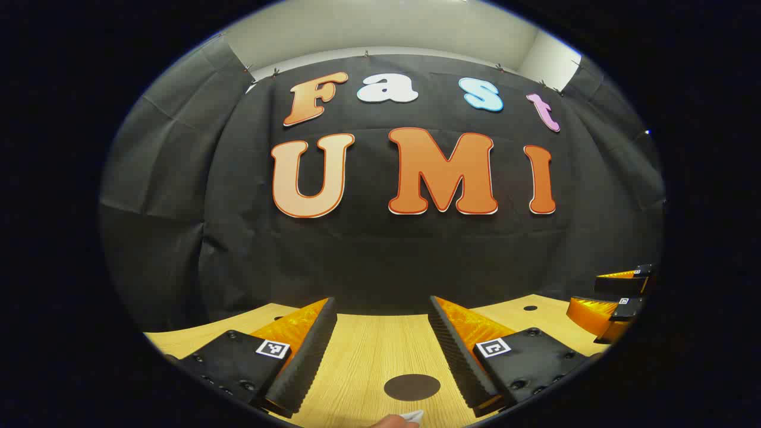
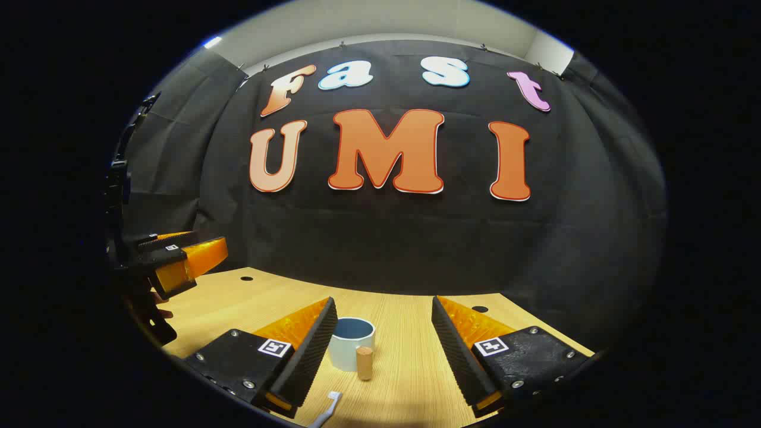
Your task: Put the toothbrush and toothpaste on the desktop into the cup, then pick up the cup and place it on the coaster on the desktop.
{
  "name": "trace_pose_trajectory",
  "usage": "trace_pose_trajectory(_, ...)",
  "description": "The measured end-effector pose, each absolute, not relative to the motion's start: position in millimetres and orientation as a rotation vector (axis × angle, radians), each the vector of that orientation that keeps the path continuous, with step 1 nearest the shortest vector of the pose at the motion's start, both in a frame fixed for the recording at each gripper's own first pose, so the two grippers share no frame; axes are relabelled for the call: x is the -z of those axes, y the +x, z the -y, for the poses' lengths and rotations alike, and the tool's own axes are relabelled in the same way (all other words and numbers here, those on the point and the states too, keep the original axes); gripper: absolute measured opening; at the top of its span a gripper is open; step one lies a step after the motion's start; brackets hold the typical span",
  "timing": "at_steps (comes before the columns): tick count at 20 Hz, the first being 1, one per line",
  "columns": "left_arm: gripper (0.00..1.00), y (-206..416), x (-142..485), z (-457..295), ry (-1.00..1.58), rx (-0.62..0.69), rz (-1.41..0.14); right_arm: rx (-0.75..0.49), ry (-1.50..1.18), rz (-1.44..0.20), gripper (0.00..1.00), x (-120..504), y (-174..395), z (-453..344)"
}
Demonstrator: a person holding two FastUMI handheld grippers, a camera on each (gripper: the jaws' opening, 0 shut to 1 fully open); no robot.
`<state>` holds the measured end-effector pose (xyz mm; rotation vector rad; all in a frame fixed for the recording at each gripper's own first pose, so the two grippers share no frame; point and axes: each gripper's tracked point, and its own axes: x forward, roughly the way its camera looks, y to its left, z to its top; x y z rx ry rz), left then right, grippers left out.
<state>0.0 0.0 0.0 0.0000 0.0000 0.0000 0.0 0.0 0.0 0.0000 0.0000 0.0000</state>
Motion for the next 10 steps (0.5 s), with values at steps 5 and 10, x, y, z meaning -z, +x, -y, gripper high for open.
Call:
trace_pose_trajectory(5,0.98,-1.8,-3.4,1.3,-0.002,0.01,0.016,-0.001,-0.002,0.005,0.96,-2.2,-0.9,0.4)
trace_pose_trajectory(10,0.98,-3.1,2.2,2.9,-0.013,0.029,0.001,-0.004,-0.012,-0.021,0.96,5.1,-0.7,-0.9)
